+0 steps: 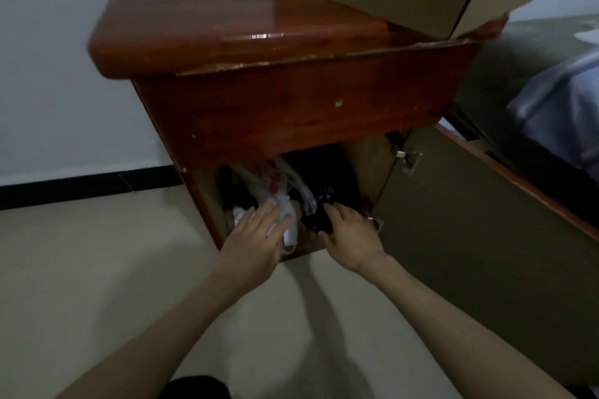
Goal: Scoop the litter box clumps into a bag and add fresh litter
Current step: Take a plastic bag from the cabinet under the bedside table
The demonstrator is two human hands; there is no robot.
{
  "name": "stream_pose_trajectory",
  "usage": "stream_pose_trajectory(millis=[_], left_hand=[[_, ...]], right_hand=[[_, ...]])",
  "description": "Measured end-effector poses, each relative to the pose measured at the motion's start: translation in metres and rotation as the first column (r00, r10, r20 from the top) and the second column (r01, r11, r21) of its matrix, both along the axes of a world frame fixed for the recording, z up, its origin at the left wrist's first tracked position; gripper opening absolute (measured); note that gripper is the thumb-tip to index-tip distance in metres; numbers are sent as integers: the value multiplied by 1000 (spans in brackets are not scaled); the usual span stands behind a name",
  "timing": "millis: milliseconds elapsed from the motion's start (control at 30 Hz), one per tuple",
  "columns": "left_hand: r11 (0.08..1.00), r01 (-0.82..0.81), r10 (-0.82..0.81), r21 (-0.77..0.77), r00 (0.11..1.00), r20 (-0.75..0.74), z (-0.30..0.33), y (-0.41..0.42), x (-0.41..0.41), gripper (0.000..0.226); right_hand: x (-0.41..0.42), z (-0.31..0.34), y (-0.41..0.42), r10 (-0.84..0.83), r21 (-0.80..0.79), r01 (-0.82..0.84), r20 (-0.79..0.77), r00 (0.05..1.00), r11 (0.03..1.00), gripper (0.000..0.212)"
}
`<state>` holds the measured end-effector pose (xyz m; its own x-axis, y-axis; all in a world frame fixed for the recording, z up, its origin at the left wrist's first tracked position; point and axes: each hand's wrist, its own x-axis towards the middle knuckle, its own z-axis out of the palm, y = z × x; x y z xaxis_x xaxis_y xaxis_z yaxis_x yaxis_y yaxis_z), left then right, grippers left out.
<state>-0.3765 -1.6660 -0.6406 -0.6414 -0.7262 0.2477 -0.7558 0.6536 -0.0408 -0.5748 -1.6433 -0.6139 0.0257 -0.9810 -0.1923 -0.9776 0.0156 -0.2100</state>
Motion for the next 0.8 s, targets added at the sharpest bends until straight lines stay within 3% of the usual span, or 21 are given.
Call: stream_pose_trajectory(millis=[133, 200, 267, 333, 400, 467, 567, 667, 733, 767, 800], left_hand=[[950, -126, 152, 284, 986, -69, -59, -11, -9, 61], [832, -231, 342, 503, 929, -139, -93, -20, -8, 62], [681, -239, 547, 692, 795, -263, -113, -30, -12, 51], [573, -214, 689, 791, 649, -324, -124, -40, -20, 55], [417, -144, 822, 897, 482, -304, -133, -51, -25, 64], [319, -54, 891, 946, 359, -280, -137, -63, -30, 71], [272, -22, 923, 962, 288, -254, -165, -95, -30, 102], [240, -50, 952, 970, 210, -225, -193, -119, -36, 111], [259, -108, 949, 960, 213, -233, -159, -115, -40, 92], [296, -207, 930, 933, 286, -232, -156, -118, -39, 70], [320, -254, 923, 913, 300, -240, -154, -119, -38, 50]], right_hand=[[5, -65, -33, -75, 54, 65, 206, 976, 996, 52], [11, -99, -50, -177, 100, 151, 369, 912, 984, 49], [16, -125, -62, -323, 206, 251, 522, 789, 946, 46], [19, -144, -69, -420, 290, 304, 625, 658, 907, 46], [22, -158, -77, -448, 315, 319, 675, 587, 894, 46], [25, -167, -85, -468, 363, 298, 733, 494, 883, 43], [31, -174, -100, -472, 422, 210, 783, 406, 882, 36], [35, -177, -110, -404, 380, 148, 802, 439, 913, 37], [38, -184, -111, -319, 270, 170, 809, 494, 948, 42], [39, -189, -112, -297, 220, 209, 820, 490, 953, 40], [39, -196, -114, -297, 189, 260, 823, 484, 947, 36]])
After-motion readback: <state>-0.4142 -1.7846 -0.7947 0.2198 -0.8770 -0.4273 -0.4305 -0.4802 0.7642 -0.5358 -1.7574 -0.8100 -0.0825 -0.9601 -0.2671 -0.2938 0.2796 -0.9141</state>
